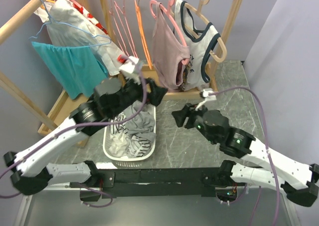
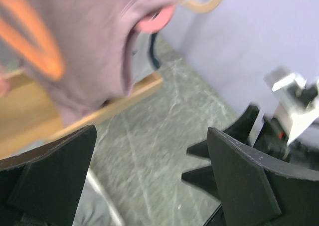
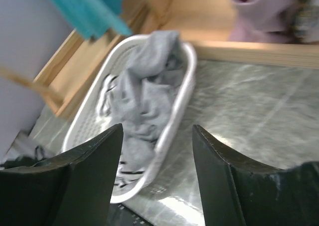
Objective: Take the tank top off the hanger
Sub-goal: Place the tank top in the bin, then pick up the hanger from the clothesline.
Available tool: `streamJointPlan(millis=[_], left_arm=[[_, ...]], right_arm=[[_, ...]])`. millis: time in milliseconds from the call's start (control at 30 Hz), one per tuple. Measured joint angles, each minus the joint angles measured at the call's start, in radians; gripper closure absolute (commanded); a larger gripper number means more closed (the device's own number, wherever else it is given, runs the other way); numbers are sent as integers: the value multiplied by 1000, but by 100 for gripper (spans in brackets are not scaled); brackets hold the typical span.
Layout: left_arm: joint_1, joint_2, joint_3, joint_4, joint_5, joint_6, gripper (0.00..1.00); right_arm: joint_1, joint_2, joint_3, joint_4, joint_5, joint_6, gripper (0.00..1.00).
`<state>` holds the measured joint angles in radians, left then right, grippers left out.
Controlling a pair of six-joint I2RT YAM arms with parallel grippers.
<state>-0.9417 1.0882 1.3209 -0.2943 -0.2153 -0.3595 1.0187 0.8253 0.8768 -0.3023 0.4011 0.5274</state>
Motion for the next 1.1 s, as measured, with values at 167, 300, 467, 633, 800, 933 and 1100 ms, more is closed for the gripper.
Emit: streamJointPlan(millis=[167,300,467,633,800,933,1100], left_arm=[[-32,197,181,13,8,26,1],[-51,290,223,13,4,34,1],[-67,395,312,37,-39,52,1],[-99,449,338,75,-132,76,0],[-118,515,351,160,-253,117,1],[-128,558,343,270,-344,174,1],[-134,617,338,400,-454,245,0]], right_arm=[[0,-87,-65,-60,110,29,34],[0,-113,-112,-89,144,63,34],[0,-153,-158,-129,167,99,34],[0,-190,-160,-156,193,116,33],[0,-225,-160,-183,210,123,32],[0,-246,-166,-198,218,129,32],[0,-261,-171,-202,221,134,32]])
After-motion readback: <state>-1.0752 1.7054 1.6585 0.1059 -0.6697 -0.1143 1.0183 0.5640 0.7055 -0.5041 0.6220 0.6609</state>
